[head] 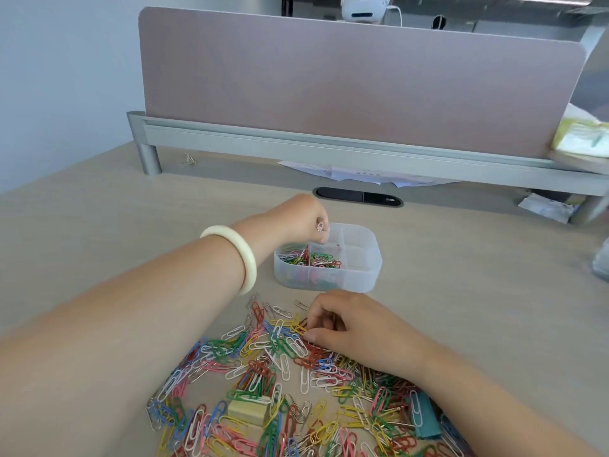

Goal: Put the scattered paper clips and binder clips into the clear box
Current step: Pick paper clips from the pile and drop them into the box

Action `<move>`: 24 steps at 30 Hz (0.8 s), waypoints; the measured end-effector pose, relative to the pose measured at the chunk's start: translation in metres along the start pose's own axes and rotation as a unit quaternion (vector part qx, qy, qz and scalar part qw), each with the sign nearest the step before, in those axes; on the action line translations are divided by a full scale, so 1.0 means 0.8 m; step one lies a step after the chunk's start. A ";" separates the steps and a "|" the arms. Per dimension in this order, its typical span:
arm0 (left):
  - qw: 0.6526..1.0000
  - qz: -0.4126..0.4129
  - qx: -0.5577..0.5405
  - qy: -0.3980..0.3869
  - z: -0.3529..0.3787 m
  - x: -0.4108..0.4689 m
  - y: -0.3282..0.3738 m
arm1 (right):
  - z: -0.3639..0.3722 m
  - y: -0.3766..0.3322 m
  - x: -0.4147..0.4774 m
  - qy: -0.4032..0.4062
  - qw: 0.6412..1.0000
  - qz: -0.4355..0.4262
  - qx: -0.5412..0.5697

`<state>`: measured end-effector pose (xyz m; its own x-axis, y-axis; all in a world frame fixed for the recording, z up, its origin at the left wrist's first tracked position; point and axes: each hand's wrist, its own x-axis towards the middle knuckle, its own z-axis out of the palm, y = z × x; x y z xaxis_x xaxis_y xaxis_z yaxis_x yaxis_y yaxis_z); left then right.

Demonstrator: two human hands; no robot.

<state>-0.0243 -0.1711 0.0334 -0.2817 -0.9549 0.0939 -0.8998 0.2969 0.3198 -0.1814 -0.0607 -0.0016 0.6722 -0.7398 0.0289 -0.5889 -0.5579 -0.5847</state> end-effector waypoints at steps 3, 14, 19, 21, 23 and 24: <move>1.000 -0.009 -0.007 -0.009 0.002 0.001 0.002 | -0.001 0.002 -0.001 -0.003 1.000 0.004 0.008; 0.981 0.030 -0.181 0.055 -0.028 -0.091 -0.015 | -0.007 0.005 -0.008 0.029 0.998 -0.017 0.054; 0.988 0.026 -0.152 -0.014 -0.021 -0.189 -0.043 | -0.006 0.001 -0.011 0.029 0.998 -0.050 0.031; 0.994 0.029 -0.099 -0.043 -0.013 -0.215 -0.056 | -0.002 -0.002 -0.011 -0.008 0.998 -0.058 0.008; 0.994 0.018 -0.091 -0.064 -0.005 -0.231 -0.063 | 0.002 -0.003 -0.012 -0.048 0.997 -0.056 -0.019; 0.993 0.018 -0.097 -0.070 -0.002 -0.236 -0.063 | 0.004 -0.004 -0.013 -0.061 0.996 -0.051 -0.027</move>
<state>0.0749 -0.0061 0.0011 -0.3685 -0.9294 -0.0192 -0.8111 0.3114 0.4951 -0.1850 -0.0503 -0.0025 0.7777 -0.6285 -0.0140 -0.5352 -0.6503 -0.5391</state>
